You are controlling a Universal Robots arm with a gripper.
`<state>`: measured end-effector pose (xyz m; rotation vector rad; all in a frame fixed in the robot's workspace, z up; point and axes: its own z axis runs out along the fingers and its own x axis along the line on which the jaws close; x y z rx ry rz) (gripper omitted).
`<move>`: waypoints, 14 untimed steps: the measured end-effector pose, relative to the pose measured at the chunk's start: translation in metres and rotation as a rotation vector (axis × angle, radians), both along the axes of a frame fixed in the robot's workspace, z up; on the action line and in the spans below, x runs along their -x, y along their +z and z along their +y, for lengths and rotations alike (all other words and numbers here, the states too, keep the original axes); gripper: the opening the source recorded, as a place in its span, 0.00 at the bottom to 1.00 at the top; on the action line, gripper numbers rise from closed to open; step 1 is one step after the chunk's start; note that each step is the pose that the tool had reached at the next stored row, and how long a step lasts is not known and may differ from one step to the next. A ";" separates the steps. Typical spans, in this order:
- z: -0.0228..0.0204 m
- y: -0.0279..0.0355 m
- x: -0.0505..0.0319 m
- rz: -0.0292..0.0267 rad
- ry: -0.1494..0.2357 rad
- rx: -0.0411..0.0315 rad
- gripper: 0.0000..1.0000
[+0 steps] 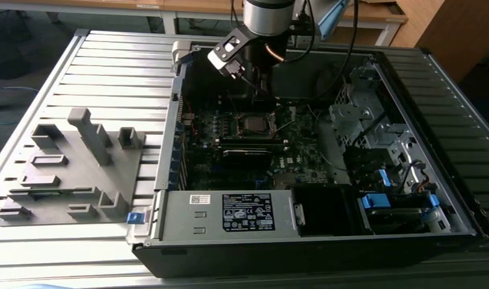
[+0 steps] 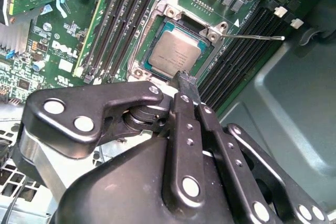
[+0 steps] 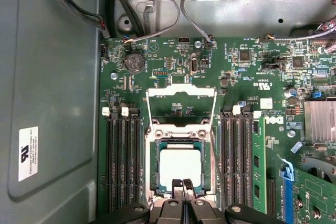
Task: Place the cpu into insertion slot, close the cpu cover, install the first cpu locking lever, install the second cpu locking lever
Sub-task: 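Close the cpu cover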
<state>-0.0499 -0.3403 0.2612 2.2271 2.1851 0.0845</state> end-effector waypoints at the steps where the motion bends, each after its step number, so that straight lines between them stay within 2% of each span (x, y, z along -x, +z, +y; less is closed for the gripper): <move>1: 0.0000 0.0001 0.0000 0.0000 0.000 0.0000 0.11; 14: 0.0000 0.0001 -0.0030 0.0000 0.000 0.0000 0.11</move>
